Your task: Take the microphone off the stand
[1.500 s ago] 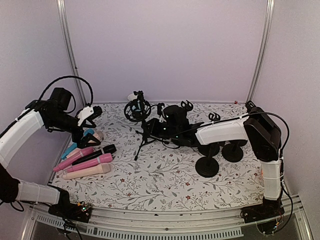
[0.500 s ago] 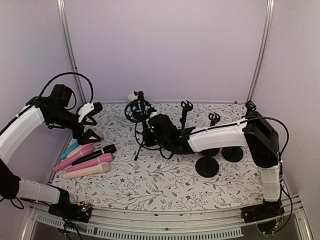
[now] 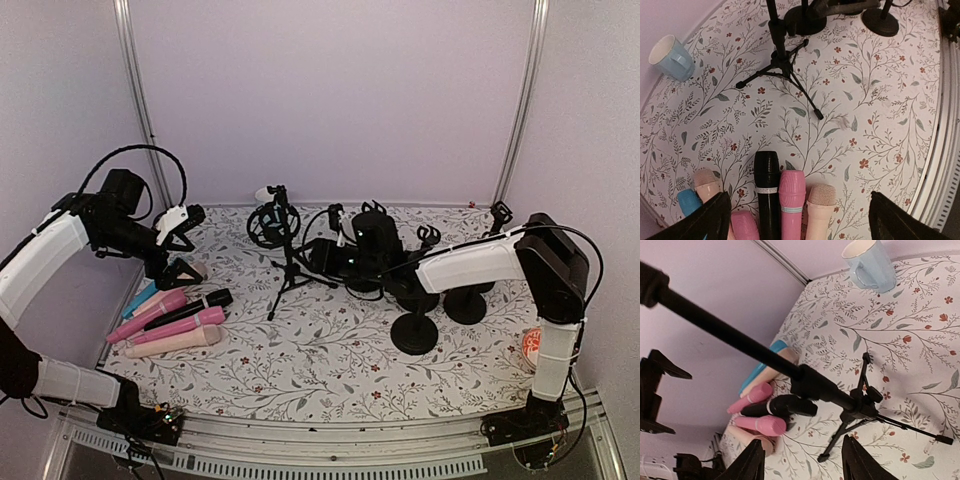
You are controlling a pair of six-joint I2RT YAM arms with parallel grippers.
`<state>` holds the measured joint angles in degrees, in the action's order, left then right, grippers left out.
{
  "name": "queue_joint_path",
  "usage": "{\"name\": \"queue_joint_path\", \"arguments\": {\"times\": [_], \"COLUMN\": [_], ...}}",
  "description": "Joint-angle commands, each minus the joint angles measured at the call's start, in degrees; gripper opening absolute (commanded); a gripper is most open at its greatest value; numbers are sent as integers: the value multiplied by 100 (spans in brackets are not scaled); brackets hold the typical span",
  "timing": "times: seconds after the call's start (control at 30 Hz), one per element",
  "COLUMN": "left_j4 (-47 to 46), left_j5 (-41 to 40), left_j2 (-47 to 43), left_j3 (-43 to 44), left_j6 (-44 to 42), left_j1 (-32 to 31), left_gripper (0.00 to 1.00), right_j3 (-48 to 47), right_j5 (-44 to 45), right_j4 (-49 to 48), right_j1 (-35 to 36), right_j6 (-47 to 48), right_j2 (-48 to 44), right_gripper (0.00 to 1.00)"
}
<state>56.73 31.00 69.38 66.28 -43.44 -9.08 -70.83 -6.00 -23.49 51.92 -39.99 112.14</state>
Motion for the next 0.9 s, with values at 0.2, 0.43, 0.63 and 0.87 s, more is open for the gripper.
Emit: {"name": "queue_joint_path", "arguments": {"times": [0.2, 0.43, 0.63, 0.87], "left_j4": [110, 120, 116, 124], "left_j5": [71, 50, 55, 37], "left_j2": [-139, -165, -162, -197], "left_j3": [60, 34, 34, 8], "left_j6": [-45, -94, -94, -99], "left_j1": [52, 51, 53, 47], "left_gripper": [97, 97, 97, 96], "right_j3": [-476, -599, -746, -869], "right_j5": [-1384, -1428, -1372, -1319], "right_j4": [-1118, -1261, -1317, -1325], "right_j1": [-317, -340, -340, -340], "right_j6": [-1809, -2243, -2381, -2411], "right_j2": [693, 936, 1085, 1214], "right_gripper": [51, 46, 41, 31]}}
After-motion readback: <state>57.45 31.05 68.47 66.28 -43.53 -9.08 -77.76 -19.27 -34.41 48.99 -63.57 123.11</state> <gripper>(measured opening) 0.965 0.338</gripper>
